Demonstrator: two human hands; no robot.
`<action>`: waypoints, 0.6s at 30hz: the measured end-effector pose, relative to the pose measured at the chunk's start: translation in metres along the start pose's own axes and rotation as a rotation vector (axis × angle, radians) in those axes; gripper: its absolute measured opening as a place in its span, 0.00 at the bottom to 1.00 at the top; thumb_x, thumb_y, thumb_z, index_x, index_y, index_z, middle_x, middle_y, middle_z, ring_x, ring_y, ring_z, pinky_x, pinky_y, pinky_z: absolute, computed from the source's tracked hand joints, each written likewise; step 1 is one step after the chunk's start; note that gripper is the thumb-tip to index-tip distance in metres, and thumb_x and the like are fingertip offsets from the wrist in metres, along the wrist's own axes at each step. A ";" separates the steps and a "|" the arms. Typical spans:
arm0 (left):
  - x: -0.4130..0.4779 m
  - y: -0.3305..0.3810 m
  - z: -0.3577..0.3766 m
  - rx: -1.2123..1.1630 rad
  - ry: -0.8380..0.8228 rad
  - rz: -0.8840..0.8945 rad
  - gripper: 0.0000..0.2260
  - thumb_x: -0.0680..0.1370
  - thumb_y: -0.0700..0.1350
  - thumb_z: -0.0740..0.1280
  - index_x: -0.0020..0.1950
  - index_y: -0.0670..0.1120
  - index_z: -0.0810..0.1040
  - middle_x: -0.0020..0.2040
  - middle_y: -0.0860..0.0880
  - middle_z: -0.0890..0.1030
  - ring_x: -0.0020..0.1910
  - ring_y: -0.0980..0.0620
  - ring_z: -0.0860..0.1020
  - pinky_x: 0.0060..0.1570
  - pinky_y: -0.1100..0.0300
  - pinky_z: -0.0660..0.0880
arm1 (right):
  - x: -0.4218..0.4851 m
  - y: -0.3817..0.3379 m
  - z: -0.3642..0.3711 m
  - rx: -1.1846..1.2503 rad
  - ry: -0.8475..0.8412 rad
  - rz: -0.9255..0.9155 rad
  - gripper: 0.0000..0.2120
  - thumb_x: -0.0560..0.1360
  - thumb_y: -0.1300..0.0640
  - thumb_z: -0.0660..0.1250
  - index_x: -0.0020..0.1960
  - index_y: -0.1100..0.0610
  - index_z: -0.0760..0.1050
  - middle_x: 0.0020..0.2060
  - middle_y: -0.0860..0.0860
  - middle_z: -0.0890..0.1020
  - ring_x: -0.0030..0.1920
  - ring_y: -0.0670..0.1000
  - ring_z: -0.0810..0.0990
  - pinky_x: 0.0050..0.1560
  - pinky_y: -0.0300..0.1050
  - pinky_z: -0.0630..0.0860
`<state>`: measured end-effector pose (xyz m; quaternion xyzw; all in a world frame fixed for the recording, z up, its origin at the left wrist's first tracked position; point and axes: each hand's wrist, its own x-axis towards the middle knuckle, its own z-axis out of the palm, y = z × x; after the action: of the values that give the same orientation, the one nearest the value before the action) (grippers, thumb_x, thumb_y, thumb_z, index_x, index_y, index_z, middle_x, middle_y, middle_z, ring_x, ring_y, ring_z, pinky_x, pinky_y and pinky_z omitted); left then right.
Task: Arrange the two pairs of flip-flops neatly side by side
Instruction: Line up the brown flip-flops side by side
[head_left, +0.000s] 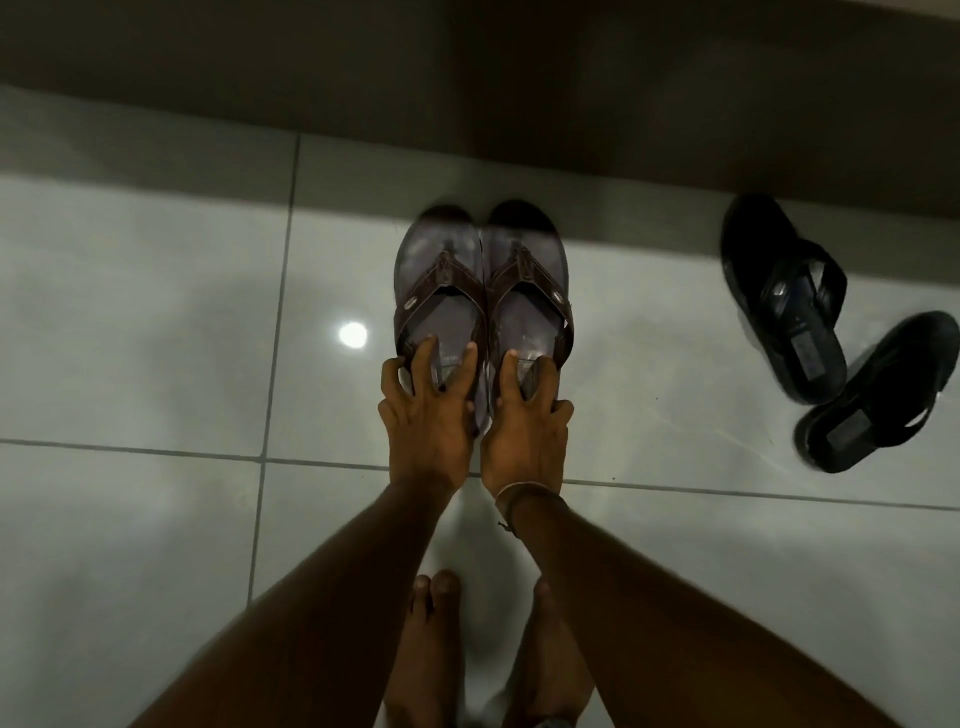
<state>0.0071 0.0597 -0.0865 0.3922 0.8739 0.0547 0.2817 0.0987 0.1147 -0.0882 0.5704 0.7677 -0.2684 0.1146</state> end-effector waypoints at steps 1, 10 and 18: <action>0.000 -0.001 0.001 -0.003 -0.001 0.006 0.35 0.79 0.59 0.66 0.82 0.59 0.55 0.83 0.42 0.51 0.77 0.37 0.46 0.72 0.37 0.64 | 0.000 -0.001 0.000 -0.002 -0.001 0.007 0.40 0.79 0.55 0.66 0.83 0.44 0.48 0.83 0.57 0.49 0.70 0.64 0.67 0.66 0.57 0.77; -0.005 -0.001 -0.008 0.055 -0.034 0.003 0.38 0.76 0.53 0.72 0.81 0.61 0.57 0.84 0.43 0.50 0.79 0.33 0.50 0.72 0.32 0.63 | -0.004 0.000 0.002 -0.013 0.036 -0.018 0.42 0.79 0.52 0.67 0.84 0.45 0.46 0.82 0.57 0.50 0.66 0.61 0.70 0.64 0.55 0.78; -0.030 0.115 -0.006 0.071 0.170 0.336 0.27 0.81 0.54 0.64 0.79 0.55 0.64 0.79 0.44 0.64 0.75 0.38 0.66 0.69 0.36 0.64 | -0.033 0.137 -0.070 -0.066 0.304 0.281 0.28 0.82 0.47 0.58 0.81 0.45 0.57 0.79 0.56 0.65 0.62 0.61 0.76 0.56 0.58 0.80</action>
<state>0.0957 0.1179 -0.0318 0.5363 0.8182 0.1033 0.1797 0.2469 0.1537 -0.0527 0.7018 0.6974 -0.1353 0.0525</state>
